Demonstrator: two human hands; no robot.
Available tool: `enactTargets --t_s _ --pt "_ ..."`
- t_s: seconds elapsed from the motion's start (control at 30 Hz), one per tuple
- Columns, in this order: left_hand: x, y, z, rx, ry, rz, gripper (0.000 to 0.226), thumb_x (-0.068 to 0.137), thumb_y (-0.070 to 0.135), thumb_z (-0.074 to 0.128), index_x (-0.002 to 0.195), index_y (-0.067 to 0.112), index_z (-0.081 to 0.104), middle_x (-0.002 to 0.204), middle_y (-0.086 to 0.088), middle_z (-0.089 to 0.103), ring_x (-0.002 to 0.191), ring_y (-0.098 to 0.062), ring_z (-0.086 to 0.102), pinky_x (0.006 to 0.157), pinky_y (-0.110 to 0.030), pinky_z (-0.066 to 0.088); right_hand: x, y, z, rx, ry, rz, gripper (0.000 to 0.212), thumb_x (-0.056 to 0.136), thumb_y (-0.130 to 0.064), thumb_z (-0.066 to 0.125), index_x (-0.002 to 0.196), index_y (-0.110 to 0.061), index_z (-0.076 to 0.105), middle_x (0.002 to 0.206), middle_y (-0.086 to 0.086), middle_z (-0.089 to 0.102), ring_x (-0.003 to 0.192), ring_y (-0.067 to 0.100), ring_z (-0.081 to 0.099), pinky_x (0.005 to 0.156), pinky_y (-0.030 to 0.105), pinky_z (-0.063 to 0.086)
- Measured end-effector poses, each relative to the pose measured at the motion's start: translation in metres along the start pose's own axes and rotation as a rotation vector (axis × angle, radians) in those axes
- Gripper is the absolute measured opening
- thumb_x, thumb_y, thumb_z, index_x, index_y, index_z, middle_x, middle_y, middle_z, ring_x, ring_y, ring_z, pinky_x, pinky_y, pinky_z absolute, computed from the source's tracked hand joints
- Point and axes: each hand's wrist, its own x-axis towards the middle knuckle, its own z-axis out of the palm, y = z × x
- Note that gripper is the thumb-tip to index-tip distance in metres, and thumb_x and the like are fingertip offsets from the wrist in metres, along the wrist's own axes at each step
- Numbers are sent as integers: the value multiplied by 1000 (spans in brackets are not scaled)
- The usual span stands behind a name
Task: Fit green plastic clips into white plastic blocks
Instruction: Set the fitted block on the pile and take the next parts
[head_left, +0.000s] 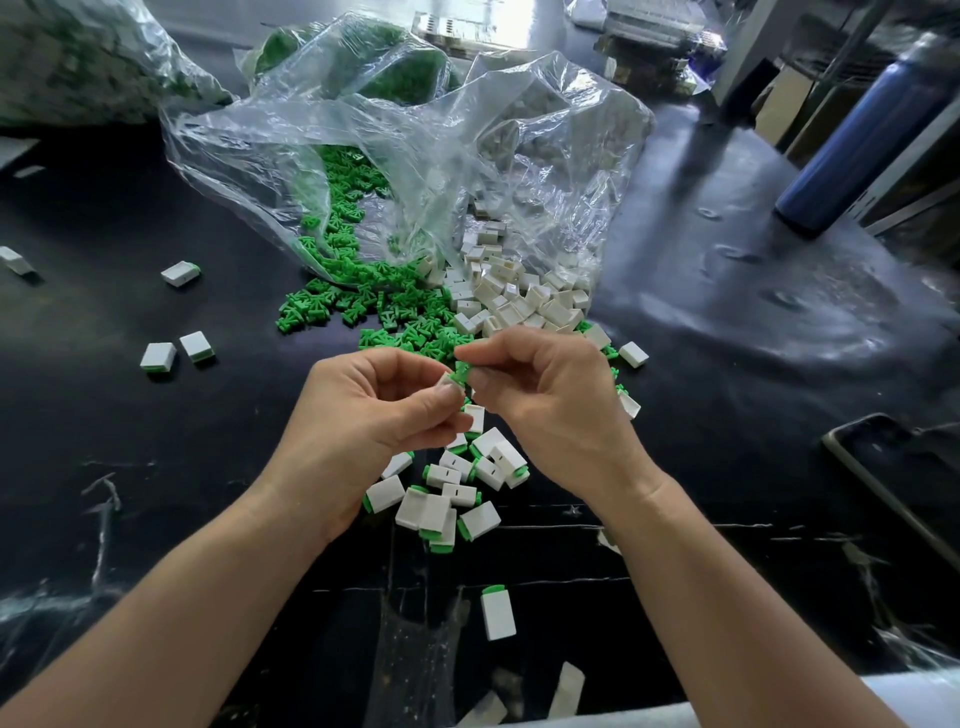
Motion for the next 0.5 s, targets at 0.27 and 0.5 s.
enactTargets --t_s 0.27,0.5 --pt "-3 -2 -4 181 8 82 6 76 -5 66 74 0 64 55 -11 67 51 -19 67 49 -20 53 -2 0 3 -84 -21 -47 12 81 0 64 88 -7 71 71 -7 60 64 8 57 60 21 49" --pt "-2 -2 -5 353 22 147 6 77 -4 68 74 1 67 59 -14 67 48 -13 65 47 -16 50 -2 2 4 -122 -38 -50 12 81 1 64 87 -6 71 69 -18 55 59 -4 51 58 9 41"
